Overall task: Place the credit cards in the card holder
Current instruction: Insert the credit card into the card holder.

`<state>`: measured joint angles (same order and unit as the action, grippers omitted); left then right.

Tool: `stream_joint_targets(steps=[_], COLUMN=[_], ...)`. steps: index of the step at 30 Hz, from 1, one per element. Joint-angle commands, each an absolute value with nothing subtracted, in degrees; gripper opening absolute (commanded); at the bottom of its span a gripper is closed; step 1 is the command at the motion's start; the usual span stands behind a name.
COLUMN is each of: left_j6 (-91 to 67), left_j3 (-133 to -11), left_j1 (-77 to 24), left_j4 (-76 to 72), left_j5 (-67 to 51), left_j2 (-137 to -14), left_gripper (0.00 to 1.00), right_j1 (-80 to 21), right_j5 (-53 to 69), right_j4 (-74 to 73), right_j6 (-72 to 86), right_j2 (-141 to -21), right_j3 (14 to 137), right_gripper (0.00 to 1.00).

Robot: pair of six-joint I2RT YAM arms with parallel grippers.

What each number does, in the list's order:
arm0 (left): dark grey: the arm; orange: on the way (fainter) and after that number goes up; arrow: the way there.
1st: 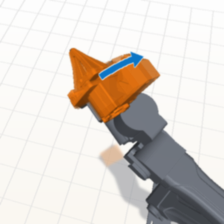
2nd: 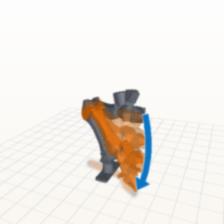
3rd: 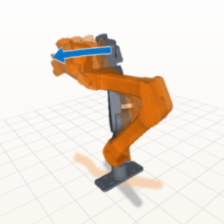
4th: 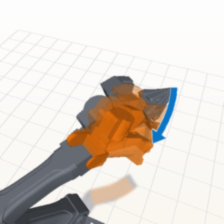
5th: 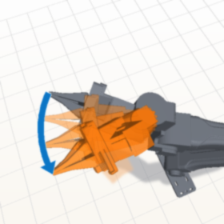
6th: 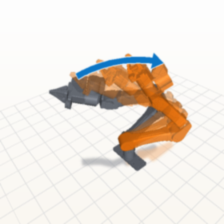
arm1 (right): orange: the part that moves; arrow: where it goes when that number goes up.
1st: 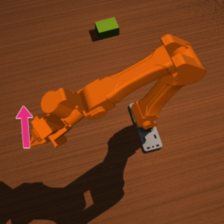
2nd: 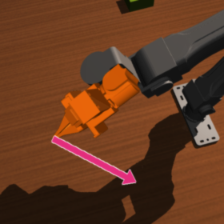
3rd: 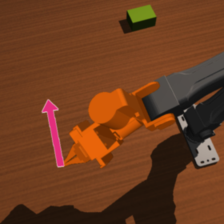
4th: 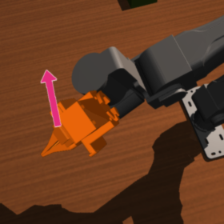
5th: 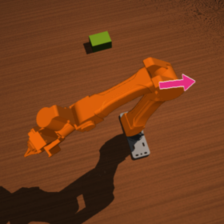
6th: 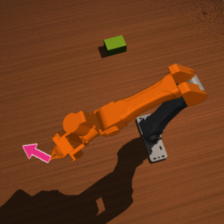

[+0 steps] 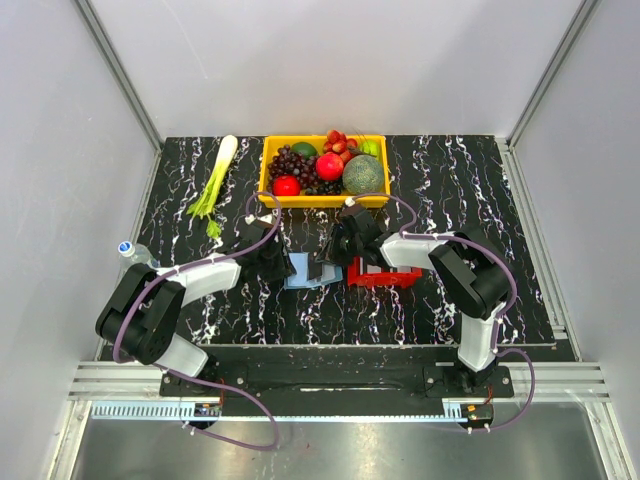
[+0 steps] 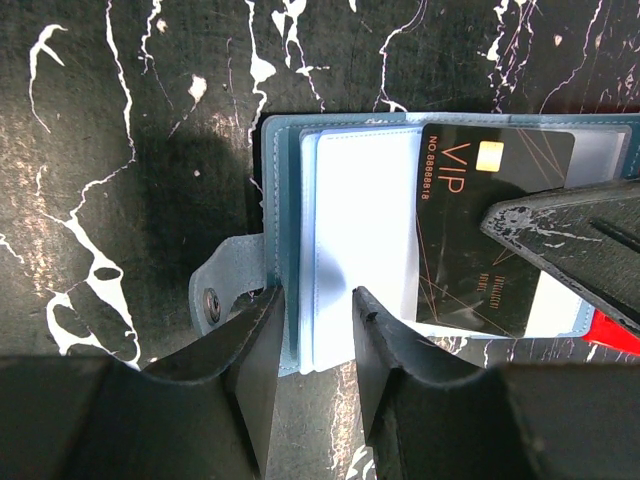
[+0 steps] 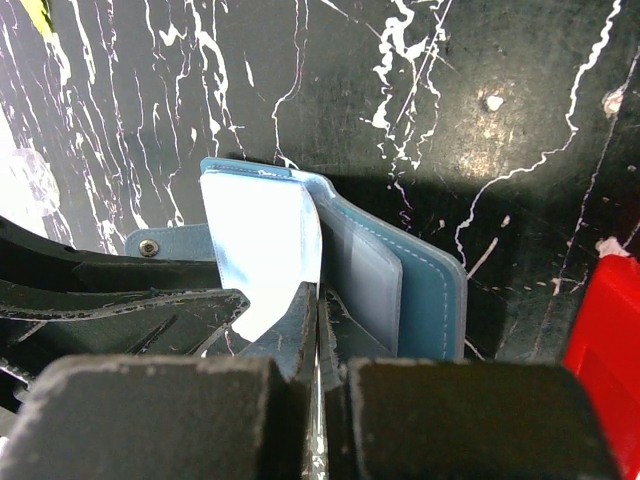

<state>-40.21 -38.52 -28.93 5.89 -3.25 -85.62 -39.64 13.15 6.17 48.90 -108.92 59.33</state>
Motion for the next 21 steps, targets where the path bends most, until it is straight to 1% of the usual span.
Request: stream_joint_targets(steps=[1,11,15,19,21], left_j6=[-41.31,-41.84,-41.66,-41.31,-41.22], left_j3=[-37.53,-38.23,-38.32,-38.23,-37.97], left_j1=[-29.36,-29.09,-29.0,-29.0,-29.0], left_j4=[4.57,5.8,5.1,5.01,4.66], left_j5=[-3.78,-2.9,-3.96,-4.3,-4.74], left_j2=[-90.26,-91.67,-91.67,-91.23,-91.14], left_gripper=[0.37,0.32,0.32,0.31,0.3], right_j1=[-41.31,-41.31,-41.31,-41.13,-40.52], right_j5=[13.36,10.72,12.83,11.95,14.31], right_j4=[0.44,-3.43,-4.04,-4.83,-4.75], right_j6=[48.95,49.22,48.43,48.78,48.87], right_j2=[-109.16,-107.05,-110.21,-110.91,-113.37], right_j3=[57.04,55.81,58.53,58.88,59.76], right_gripper=[0.0,0.0,0.0,0.0,0.0])
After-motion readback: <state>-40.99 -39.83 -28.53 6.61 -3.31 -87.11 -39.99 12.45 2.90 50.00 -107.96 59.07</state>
